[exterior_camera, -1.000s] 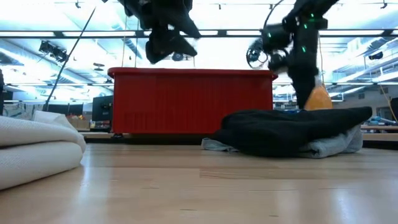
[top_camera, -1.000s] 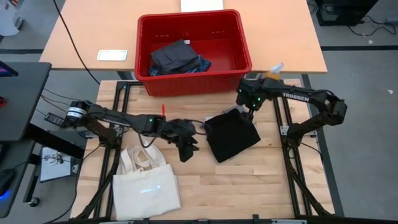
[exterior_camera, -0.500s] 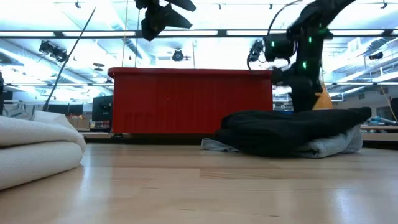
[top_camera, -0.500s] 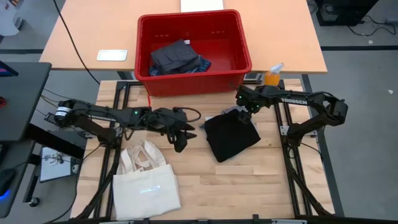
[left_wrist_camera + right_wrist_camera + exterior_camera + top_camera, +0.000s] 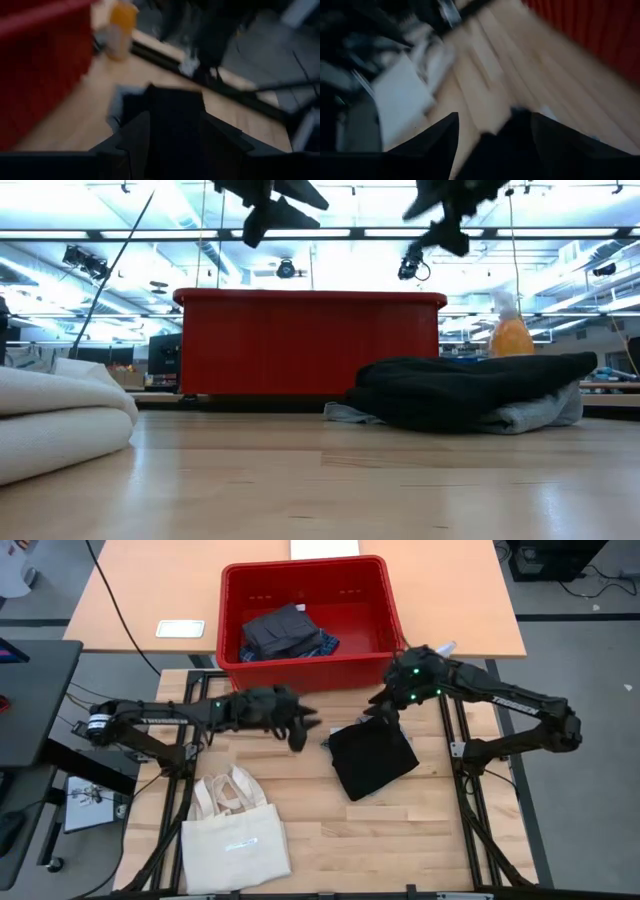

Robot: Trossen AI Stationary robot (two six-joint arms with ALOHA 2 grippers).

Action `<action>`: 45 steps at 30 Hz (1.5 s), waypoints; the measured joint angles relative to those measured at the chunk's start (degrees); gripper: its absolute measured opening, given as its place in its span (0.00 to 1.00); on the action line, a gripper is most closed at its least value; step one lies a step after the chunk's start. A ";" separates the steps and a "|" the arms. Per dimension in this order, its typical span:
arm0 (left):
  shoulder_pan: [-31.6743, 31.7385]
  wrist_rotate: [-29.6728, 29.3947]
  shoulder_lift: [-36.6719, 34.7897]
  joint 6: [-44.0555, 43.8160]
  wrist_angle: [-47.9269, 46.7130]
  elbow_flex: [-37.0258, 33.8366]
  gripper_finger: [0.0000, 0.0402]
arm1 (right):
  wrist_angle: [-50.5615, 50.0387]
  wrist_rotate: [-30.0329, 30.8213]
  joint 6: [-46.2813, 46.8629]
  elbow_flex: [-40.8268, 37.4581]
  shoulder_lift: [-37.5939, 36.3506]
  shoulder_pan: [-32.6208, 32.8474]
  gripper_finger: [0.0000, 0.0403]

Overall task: Fold laundry
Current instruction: Remove the gray pants from the red organizer bin

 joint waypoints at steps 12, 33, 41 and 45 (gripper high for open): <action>23.08 12.05 2.29 2.44 -6.82 13.80 0.43 | 1.96 -0.55 -0.07 13.77 8.46 -2.87 0.61; 44.70 19.39 27.95 3.85 -25.26 38.20 0.43 | 2.66 -1.89 -17.24 36.98 35.11 -21.70 0.59; 47.32 20.99 34.52 6.09 -24.94 45.28 0.43 | 7.17 -6.86 -12.78 36.98 38.75 -23.25 0.59; 50.01 21.19 38.36 7.24 -24.85 49.93 0.43 | 9.83 -4.34 -12.45 37.03 38.75 -23.18 0.60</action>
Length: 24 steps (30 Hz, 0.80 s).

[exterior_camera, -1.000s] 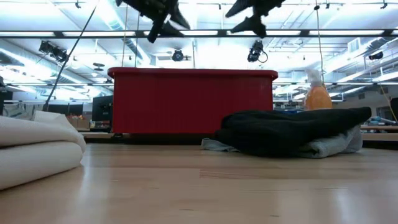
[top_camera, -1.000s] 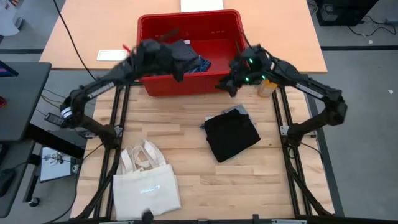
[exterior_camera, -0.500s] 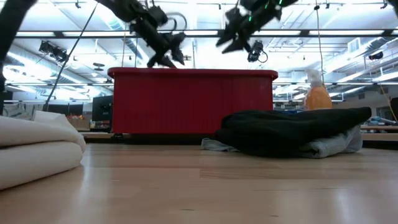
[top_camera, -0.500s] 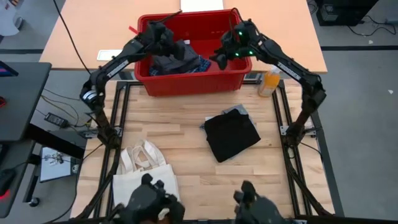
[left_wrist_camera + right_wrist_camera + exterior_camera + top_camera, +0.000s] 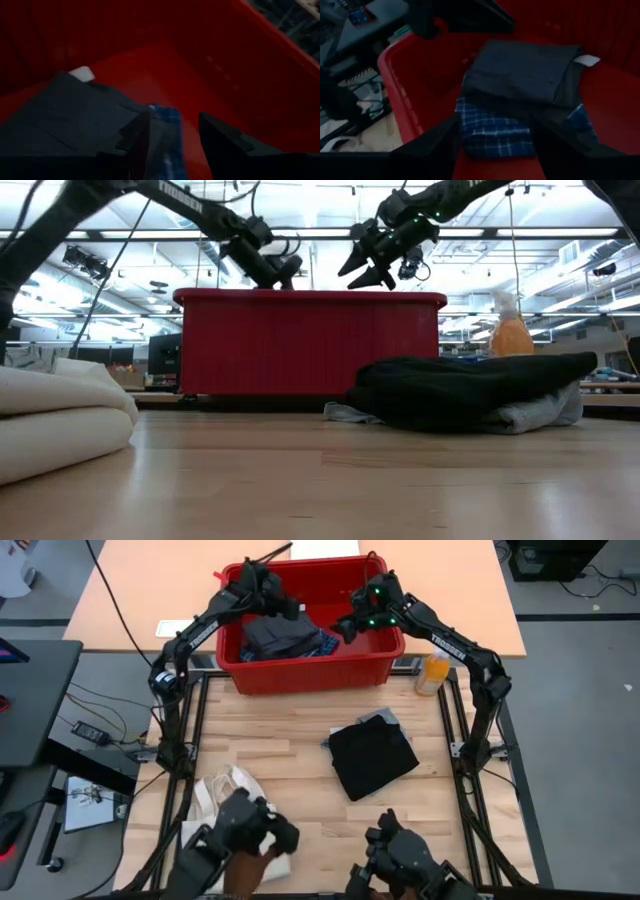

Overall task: Fold laundry
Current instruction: Remove the gray pants from the red organizer bin

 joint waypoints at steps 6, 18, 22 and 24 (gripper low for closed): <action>3.75 -0.63 4.32 0.35 -1.61 1.47 0.43 | 2.73 2.13 0.89 0.00 0.04 -0.02 0.60; 4.82 3.17 4.04 16.29 -19.76 1.45 0.67 | 2.40 1.23 0.10 -0.07 1.64 -0.22 0.60; 1.60 -3.33 2.28 31.91 -25.84 1.48 0.69 | 3.39 -0.40 1.04 -0.09 2.40 0.29 0.60; -0.39 -10.79 1.94 38.94 -26.75 1.45 0.69 | 3.68 -1.65 1.36 -0.09 2.60 0.59 0.60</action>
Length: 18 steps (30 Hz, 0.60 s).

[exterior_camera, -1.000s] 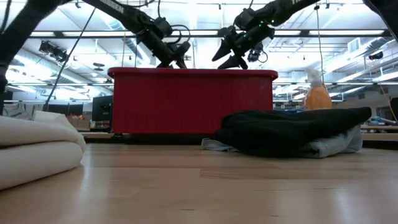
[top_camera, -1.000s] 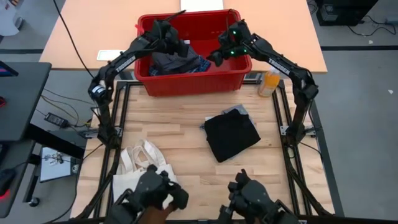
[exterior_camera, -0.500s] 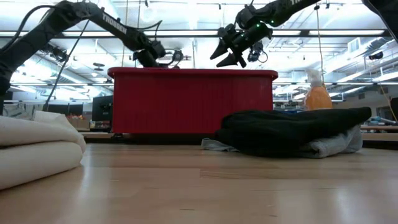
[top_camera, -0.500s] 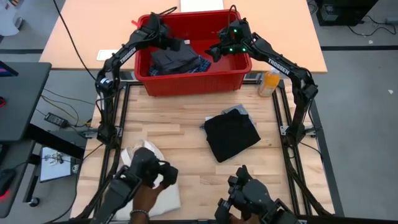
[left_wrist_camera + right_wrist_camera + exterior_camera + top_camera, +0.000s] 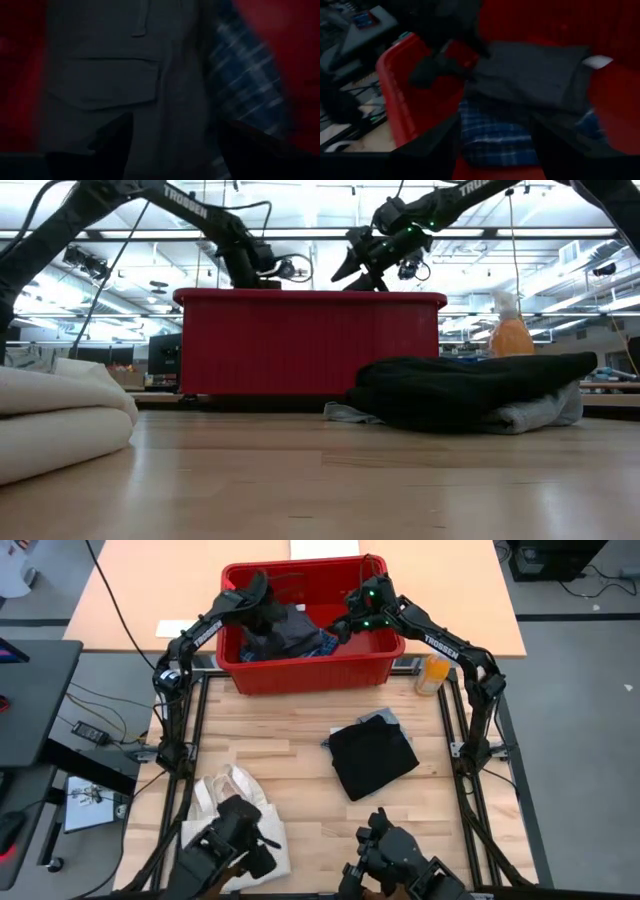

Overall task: Fold laundry
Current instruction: Remove the gray pants from the red organizer bin

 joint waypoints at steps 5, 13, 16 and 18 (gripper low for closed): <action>-1.75 -10.54 -1.44 14.94 0.01 0.09 0.65 | 0.10 -0.88 0.23 0.00 0.24 1.11 0.59; -3.12 -15.79 -1.14 19.60 -9.79 0.00 0.55 | 0.12 -2.72 0.20 0.00 0.24 3.24 0.60; -2.20 -16.41 -1.13 19.20 -11.20 -0.02 0.51 | 0.27 -2.74 -0.21 0.00 0.24 4.01 0.59; -1.59 -16.60 -1.13 19.22 -12.06 -0.02 0.49 | 0.68 -2.77 -0.25 0.00 0.24 4.41 0.60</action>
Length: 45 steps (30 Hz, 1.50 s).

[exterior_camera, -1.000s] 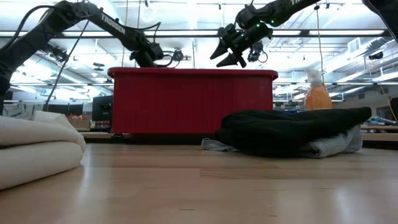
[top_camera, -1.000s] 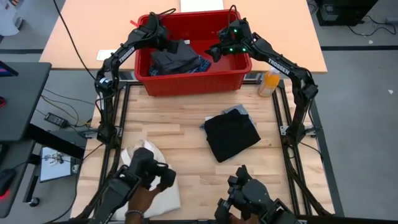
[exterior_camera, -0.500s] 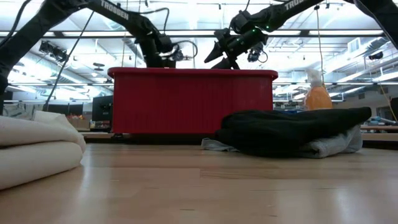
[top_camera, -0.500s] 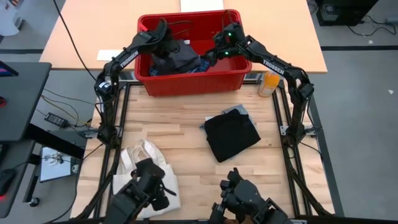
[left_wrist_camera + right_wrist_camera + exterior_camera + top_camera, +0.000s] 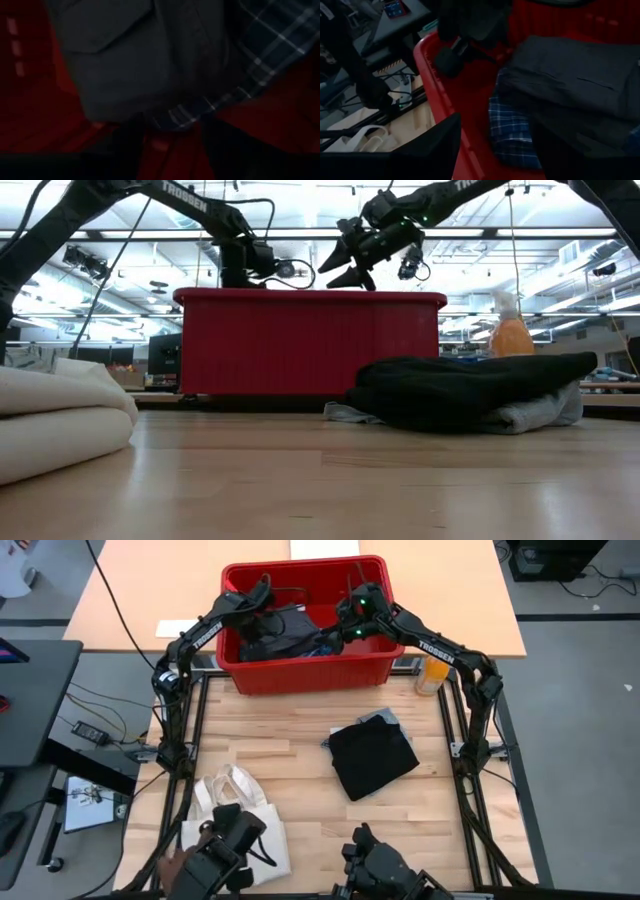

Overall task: Fold laundry
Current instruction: Remove the gray pants from the red organizer bin

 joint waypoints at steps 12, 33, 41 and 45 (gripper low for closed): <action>2.08 0.05 0.51 8.29 -4.29 -0.02 0.45 | 4.82 -0.10 -0.12 0.00 0.00 1.46 0.60; -1.90 13.08 7.95 -13.94 9.73 -0.08 0.45 | -1.52 17.07 -9.85 -0.02 -0.02 -0.46 0.59; -3.75 18.15 11.54 -20.25 17.80 -0.07 0.38 | -4.64 15.33 -6.11 -0.04 -0.02 -1.57 0.59; -5.48 23.73 11.85 -26.31 28.52 -0.07 0.28 | -5.26 15.10 -5.50 -0.04 -0.02 -1.57 0.59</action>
